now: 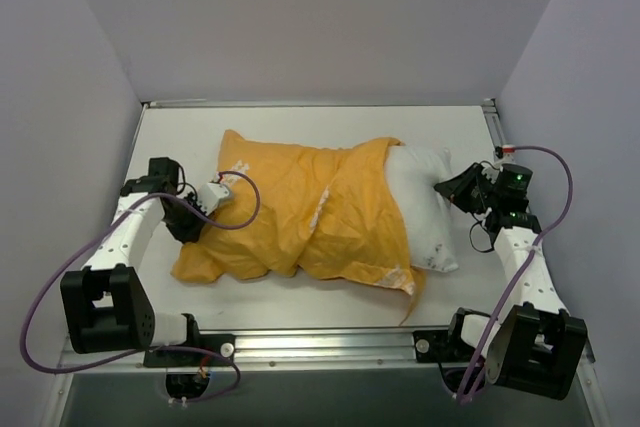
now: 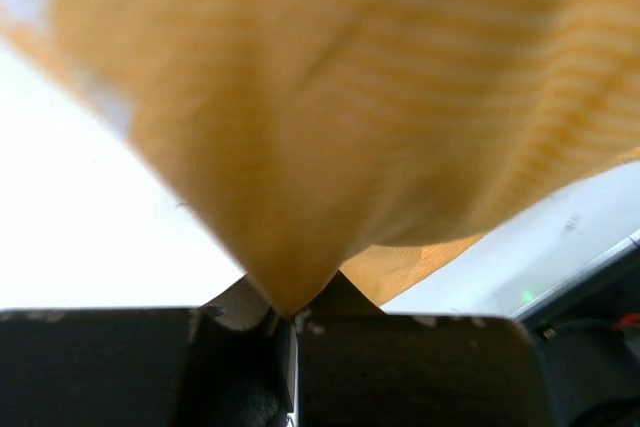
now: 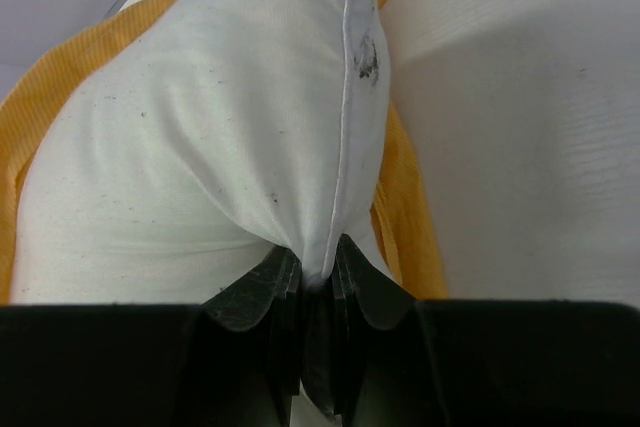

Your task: Remove the pillowcase from the pillow

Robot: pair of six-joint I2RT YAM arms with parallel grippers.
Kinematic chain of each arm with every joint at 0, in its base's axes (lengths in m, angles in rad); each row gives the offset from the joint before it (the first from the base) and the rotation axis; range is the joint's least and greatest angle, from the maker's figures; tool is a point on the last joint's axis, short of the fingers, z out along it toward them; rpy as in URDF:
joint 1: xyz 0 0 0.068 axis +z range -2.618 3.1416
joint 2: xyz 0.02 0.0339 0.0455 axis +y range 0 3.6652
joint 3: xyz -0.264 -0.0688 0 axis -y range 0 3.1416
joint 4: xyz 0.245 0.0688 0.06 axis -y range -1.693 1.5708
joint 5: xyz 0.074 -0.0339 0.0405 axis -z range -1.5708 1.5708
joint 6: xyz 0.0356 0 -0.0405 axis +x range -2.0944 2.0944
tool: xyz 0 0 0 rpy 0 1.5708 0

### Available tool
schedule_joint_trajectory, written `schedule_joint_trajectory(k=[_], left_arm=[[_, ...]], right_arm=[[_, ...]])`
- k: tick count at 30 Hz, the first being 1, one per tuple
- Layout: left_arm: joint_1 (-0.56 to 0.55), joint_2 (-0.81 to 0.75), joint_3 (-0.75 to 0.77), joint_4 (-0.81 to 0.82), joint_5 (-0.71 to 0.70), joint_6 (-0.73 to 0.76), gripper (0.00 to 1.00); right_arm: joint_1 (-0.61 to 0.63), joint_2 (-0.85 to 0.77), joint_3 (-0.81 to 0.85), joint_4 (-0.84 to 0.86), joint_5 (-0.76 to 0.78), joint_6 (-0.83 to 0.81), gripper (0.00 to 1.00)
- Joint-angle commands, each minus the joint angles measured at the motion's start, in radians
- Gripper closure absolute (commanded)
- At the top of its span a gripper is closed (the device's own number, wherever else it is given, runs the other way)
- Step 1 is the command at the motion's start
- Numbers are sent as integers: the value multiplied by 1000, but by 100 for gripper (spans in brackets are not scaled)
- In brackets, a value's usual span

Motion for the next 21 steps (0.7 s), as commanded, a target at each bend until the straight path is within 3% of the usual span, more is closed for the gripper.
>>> schedule_joint_trajectory(k=[1, 6, 11, 17, 21], left_arm=[[118, -19, 78, 165, -116, -8, 98], [268, -46, 312, 161, -67, -59, 98], [291, -80, 357, 193, -47, -56, 98], [340, -62, 323, 361, -105, -72, 98], [415, -28, 458, 420, -116, -155, 98]], right_arm=[[-56, 6, 0, 117, 73, 19, 100], [-152, 71, -36, 183, 53, 39, 100], [-173, 77, -14, 167, 61, 21, 100], [-176, 42, 29, 105, 99, -13, 100], [-226, 26, 39, 111, 100, 11, 100]])
